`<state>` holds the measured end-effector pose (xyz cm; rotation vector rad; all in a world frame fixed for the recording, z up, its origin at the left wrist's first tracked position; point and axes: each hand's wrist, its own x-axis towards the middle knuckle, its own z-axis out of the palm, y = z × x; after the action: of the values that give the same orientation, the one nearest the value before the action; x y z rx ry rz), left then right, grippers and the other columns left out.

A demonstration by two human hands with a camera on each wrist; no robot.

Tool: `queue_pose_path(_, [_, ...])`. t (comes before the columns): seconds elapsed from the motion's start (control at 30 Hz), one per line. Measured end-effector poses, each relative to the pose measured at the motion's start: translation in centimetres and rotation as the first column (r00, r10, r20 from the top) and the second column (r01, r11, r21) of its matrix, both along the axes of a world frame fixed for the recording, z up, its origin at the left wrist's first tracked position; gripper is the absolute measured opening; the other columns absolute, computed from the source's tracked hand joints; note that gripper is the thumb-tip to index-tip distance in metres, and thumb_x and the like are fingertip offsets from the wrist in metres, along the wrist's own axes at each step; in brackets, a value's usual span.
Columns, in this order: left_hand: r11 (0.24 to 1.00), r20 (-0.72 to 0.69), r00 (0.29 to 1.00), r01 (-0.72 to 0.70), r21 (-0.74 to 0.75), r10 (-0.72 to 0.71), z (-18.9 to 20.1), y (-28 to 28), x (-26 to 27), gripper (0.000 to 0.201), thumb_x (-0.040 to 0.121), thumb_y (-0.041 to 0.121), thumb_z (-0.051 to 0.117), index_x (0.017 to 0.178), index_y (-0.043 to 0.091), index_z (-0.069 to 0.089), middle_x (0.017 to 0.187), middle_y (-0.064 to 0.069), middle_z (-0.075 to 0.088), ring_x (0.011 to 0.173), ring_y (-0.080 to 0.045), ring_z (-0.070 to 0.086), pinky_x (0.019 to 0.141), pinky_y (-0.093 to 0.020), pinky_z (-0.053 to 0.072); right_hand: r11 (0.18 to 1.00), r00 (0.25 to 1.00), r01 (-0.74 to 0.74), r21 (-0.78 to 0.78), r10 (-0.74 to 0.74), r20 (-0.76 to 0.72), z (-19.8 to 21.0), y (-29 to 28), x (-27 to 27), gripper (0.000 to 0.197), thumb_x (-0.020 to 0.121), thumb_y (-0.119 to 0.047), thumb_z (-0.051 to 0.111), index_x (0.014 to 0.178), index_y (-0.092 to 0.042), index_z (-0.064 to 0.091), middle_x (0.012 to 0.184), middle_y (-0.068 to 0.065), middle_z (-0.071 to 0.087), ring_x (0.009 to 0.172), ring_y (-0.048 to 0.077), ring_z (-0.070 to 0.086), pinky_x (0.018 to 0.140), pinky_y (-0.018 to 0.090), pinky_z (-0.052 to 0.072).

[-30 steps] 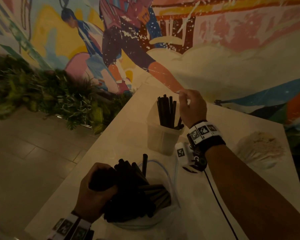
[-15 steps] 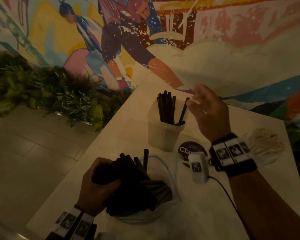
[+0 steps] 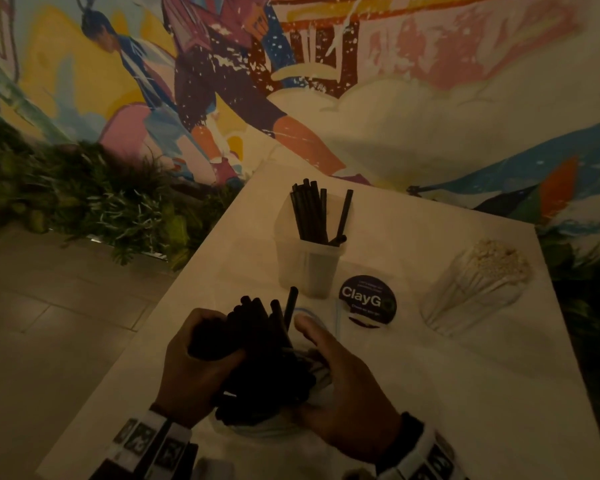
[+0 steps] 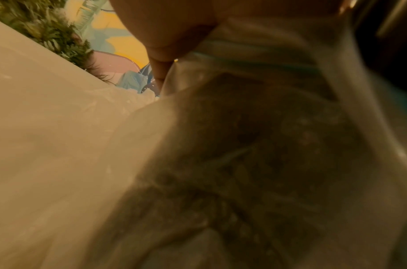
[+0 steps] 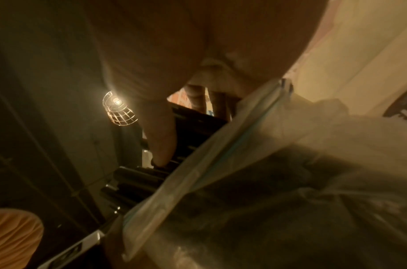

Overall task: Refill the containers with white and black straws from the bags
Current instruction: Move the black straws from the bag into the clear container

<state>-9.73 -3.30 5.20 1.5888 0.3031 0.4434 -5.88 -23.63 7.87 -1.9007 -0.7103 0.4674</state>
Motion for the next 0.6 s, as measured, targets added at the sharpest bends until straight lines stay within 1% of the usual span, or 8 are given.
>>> queue_pose_path(0.07, [1.0,0.013,1.0,-0.007,-0.006,0.007,0.0,0.0,-0.1,0.044,0.043,0.036,0.074,0.079,0.016,0.058,0.079,0.004,0.068,0.069,-0.008,0.066,0.06,-0.013,0.052,0.995,0.997,0.077,0.068,-0.074,-0.037,0.0,0.3,0.0,0.082,0.069,-0.026,0.083,0.129,-0.049,0.032,0.122,-0.053,0.037,0.116,-0.02,0.043,0.091,0.003,0.038])
queue_pose_path(0.13, [1.0,0.023,1.0,-0.021,-0.006,0.021,0.0,0.1,-0.3,0.045,0.043,0.036,0.073,0.078,0.014,0.057,0.077,0.005,0.068,0.067,-0.005,0.065,0.06,-0.013,0.052,0.986,0.99,0.126,0.111,-0.119,-0.069,-0.3,0.4,0.2,0.074,0.068,-0.021,0.084,0.122,-0.047,0.041,0.117,-0.047,0.048,0.11,-0.014,0.051,0.085,0.005,0.042])
queue_pose_path(0.23, [0.999,0.032,0.999,-0.033,-0.006,0.033,0.0,0.2,-0.5,0.05,0.044,0.037,0.073,0.082,0.01,0.056,0.077,0.005,0.068,0.068,-0.005,0.065,0.061,-0.014,0.052,0.974,0.984,0.174,0.143,-0.166,-0.068,-1.0,0.5,0.4,0.06,0.068,-0.019,0.084,0.114,-0.042,0.053,0.115,-0.035,0.056,0.106,-0.01,0.055,0.084,0.006,0.043])
queue_pose_path(0.33, [0.999,0.031,0.999,-0.034,0.016,0.034,-0.1,0.3,-0.5,0.05,0.044,0.038,0.072,0.084,0.012,0.056,0.082,0.007,0.069,0.072,-0.006,0.066,0.063,-0.013,0.053,0.964,0.982,0.187,0.187,-0.186,-0.024,-1.9,0.6,0.7,0.042,0.069,-0.022,0.082,0.105,-0.032,0.063,0.106,-0.023,0.065,0.099,-0.006,0.06,0.081,0.006,0.044])
queue_pose_path(0.4, [0.999,0.031,0.999,-0.034,0.02,0.034,-0.2,0.5,-0.5,0.05,0.044,0.038,0.072,0.084,0.012,0.056,0.083,0.006,0.068,0.074,-0.008,0.065,0.065,-0.015,0.053,0.955,0.977,0.206,0.215,-0.211,0.001,-2.3,0.6,1.0,0.029,0.069,-0.033,0.077,0.096,-0.026,0.067,0.095,-0.018,0.067,0.091,-0.002,0.062,0.076,0.007,0.045])
queue_pose_path(0.47, [0.999,0.027,0.999,-0.029,0.014,0.029,-0.3,0.5,-0.4,0.049,0.045,0.037,0.073,0.084,0.012,0.057,0.084,0.003,0.068,0.075,-0.011,0.065,0.067,-0.019,0.055,0.948,0.972,0.223,0.229,-0.235,0.026,-2.7,0.6,1.2,0.027,0.071,-0.039,0.071,0.089,-0.02,0.066,0.088,-0.015,0.066,0.084,0.0,0.061,0.072,0.008,0.044])
queue_pose_path(0.53, [1.0,0.028,0.999,-0.02,-0.009,0.02,-0.5,0.6,-0.4,0.05,0.044,0.035,0.074,0.084,0.01,0.057,0.082,0.002,0.068,0.073,-0.011,0.065,0.067,-0.019,0.056,0.942,0.966,0.237,0.24,-0.256,0.05,-3.0,0.7,1.4,0.023,0.075,-0.037,0.068,0.087,-0.019,0.062,0.087,-0.014,0.063,0.082,0.0,0.06,0.071,0.007,0.044])
queue_pose_path(0.6, [1.0,0.031,0.999,-0.012,-0.027,0.012,-0.7,0.7,-0.3,0.05,0.044,0.034,0.075,0.083,0.009,0.057,0.081,-0.003,0.067,0.072,-0.012,0.065,0.066,-0.02,0.056,0.937,0.954,0.253,0.243,-0.283,0.098,-3.5,0.8,1.6,0.018,0.078,-0.034,0.065,0.088,-0.02,0.06,0.086,-0.012,0.061,0.082,0.002,0.059,0.072,0.011,0.045])
